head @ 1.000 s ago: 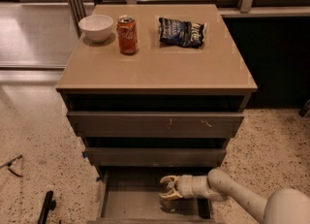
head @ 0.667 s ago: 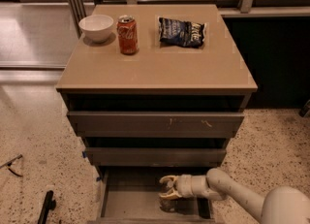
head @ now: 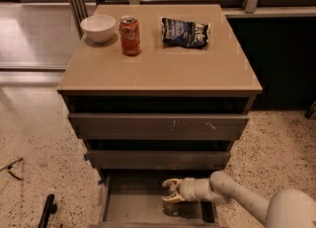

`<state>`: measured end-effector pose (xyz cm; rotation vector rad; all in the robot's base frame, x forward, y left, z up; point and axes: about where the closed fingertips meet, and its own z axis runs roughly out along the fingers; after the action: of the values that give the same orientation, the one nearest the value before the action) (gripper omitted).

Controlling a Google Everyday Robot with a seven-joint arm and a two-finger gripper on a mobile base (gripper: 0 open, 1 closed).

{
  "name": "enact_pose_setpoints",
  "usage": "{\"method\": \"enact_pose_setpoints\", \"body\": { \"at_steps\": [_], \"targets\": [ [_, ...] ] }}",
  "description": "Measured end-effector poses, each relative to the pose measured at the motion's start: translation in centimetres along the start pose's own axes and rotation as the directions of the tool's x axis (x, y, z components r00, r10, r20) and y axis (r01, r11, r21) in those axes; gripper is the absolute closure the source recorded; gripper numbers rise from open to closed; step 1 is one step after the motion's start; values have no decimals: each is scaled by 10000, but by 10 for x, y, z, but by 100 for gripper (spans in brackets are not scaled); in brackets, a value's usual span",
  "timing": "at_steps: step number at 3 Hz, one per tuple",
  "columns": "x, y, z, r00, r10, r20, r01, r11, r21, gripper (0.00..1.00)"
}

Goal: Place water bottle into bottom drawer

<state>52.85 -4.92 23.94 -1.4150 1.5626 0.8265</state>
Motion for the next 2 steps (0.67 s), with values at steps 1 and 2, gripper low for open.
{"method": "enact_pose_setpoints", "body": {
  "at_steps": [1,2],
  "targets": [
    [0,0,0,10000,0,1,0,10000,-1,59],
    [0,0,0,10000,0,1,0,10000,-1,36]
  ]
}}
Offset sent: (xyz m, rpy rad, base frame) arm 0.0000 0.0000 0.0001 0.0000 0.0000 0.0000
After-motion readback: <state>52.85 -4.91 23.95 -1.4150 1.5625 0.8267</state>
